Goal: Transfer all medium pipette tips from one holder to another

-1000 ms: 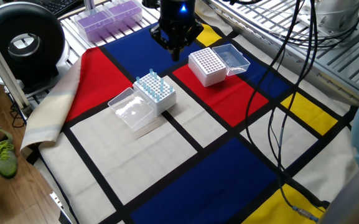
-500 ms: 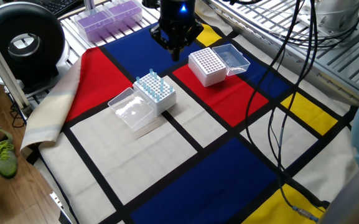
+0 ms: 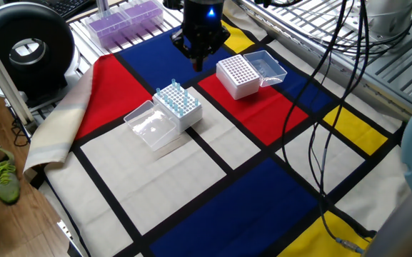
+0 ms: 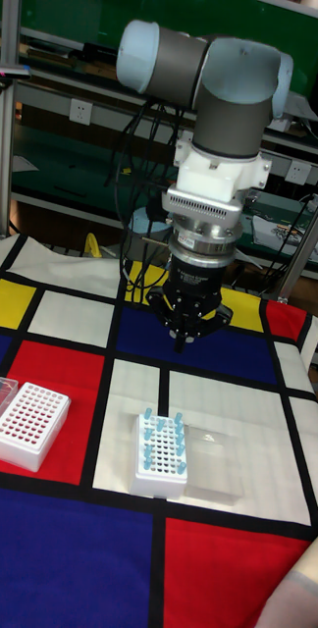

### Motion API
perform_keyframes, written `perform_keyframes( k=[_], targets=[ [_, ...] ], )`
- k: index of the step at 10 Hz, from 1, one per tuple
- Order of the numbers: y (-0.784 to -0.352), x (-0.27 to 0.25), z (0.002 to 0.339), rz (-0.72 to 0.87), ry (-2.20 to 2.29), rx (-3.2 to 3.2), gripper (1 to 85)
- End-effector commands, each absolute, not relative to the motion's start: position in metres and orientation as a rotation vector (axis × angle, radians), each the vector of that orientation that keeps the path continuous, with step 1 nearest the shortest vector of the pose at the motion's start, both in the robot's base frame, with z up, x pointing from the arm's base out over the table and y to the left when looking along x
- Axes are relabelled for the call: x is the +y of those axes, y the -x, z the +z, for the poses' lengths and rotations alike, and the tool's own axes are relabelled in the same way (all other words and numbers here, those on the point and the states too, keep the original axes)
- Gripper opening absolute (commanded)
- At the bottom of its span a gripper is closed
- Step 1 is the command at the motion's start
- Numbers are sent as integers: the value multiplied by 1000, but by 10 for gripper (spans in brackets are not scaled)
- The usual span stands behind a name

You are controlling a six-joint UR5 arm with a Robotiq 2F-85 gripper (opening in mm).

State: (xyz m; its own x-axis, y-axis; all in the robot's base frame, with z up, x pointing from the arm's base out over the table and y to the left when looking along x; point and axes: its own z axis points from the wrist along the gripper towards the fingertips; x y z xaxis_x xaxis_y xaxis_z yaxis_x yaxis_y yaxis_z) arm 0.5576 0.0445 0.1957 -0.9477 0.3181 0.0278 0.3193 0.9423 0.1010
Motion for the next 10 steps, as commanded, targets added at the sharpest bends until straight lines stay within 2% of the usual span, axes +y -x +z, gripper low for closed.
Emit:
perform_keyframes(
  k=[1,2,4,10],
  targets=[
    [-562,46,179,-182,431,-3092,247],
    [-553,43,179,-170,380,-3069,313],
    [-557,47,172,-198,361,-3085,353],
    [-579,46,152,-231,332,-3178,370]
  ],
)
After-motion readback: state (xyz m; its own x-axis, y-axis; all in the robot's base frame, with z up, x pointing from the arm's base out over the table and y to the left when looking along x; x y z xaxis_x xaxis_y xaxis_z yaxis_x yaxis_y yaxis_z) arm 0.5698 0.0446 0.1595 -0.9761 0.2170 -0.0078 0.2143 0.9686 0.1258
